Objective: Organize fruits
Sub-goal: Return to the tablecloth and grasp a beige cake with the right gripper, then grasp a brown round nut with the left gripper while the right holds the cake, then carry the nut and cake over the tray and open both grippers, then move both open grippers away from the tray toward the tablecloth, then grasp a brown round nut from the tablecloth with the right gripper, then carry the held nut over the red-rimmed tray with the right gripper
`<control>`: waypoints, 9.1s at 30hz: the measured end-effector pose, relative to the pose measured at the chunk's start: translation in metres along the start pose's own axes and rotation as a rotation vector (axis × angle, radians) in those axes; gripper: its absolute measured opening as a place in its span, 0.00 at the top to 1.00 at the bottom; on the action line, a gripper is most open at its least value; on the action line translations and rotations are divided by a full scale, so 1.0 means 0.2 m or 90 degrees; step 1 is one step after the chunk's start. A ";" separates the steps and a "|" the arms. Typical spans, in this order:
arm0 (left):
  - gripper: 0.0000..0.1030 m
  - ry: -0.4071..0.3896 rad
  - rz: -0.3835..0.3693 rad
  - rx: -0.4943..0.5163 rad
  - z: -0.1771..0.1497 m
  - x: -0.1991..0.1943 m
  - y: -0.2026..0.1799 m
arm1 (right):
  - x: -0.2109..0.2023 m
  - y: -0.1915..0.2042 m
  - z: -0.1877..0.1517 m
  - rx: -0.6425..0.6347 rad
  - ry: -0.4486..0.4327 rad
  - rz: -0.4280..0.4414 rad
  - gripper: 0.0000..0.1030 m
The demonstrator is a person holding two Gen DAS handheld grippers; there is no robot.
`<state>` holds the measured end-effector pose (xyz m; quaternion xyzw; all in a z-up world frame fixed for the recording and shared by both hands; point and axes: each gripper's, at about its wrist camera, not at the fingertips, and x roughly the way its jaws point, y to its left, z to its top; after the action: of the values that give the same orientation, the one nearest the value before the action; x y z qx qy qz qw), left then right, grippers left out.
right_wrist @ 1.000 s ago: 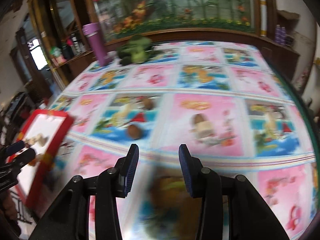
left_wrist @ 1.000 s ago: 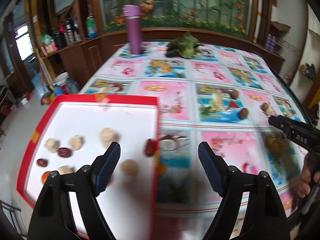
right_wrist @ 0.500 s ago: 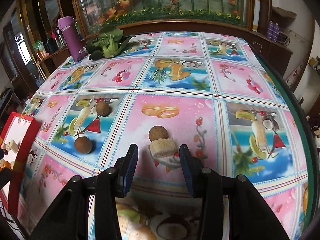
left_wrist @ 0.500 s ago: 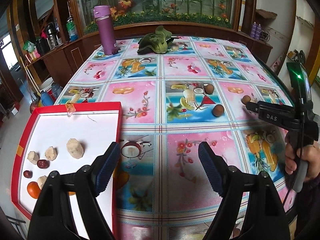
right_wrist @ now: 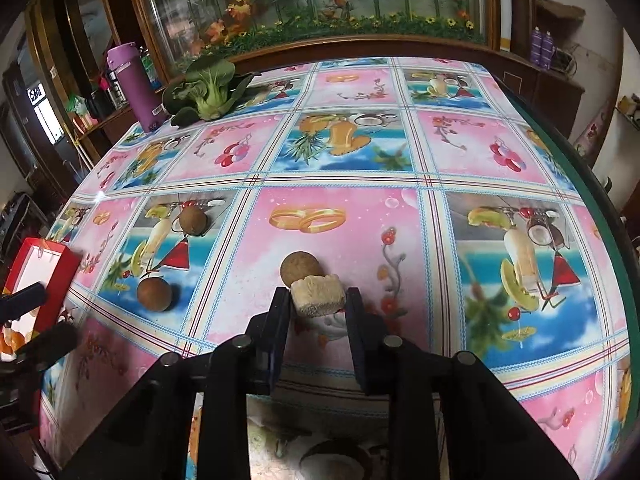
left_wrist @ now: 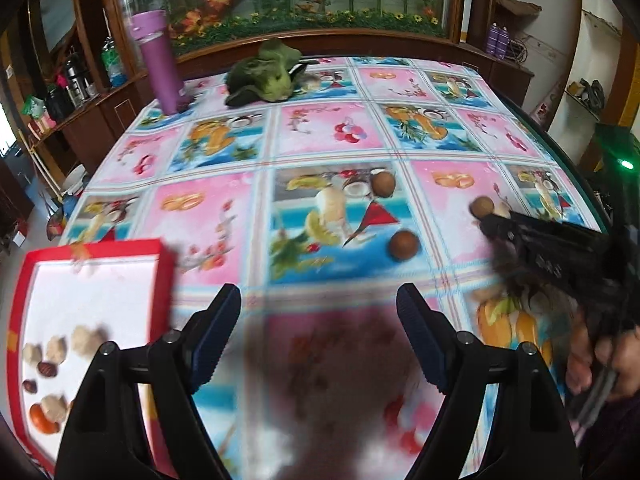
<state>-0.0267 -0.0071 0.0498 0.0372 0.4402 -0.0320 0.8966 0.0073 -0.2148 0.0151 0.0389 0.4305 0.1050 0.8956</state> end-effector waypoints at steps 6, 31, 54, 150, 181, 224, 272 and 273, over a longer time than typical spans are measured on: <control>0.22 0.009 -0.039 0.009 0.07 0.11 -0.11 | -0.07 -0.01 0.01 0.011 -0.024 0.002 0.74; 0.76 0.011 -0.083 -0.002 0.10 0.29 -0.15 | -0.09 -0.01 0.03 0.034 -0.048 0.042 0.74; 0.76 -0.117 -0.035 -0.046 -0.19 -0.36 0.19 | -0.19 0.29 -0.05 -0.002 -0.085 0.115 0.74; 0.13 -0.118 0.193 -0.143 -0.36 -0.53 0.69 | -0.28 0.70 -0.14 -0.086 -0.075 0.166 0.51; 0.12 -0.078 0.020 -0.013 0.16 -0.03 0.15 | 0.08 -0.01 0.09 0.001 0.012 0.037 0.80; 0.78 -0.055 -0.067 -0.003 0.23 0.19 -0.06 | 0.08 0.00 0.10 -0.003 -0.010 0.021 0.79; 0.78 -0.194 0.025 -0.088 -0.36 -0.58 0.47 | -0.38 0.89 -0.16 -0.151 -0.107 0.129 0.80; 0.78 -0.199 0.041 -0.097 -0.37 -0.60 0.52 | -0.39 0.92 -0.15 -0.158 -0.109 0.136 0.80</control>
<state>-0.1487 0.1065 0.1038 -0.0222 0.2951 0.0251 0.9549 -0.0911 -0.0525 0.0851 -0.0176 0.3300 0.2481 0.9106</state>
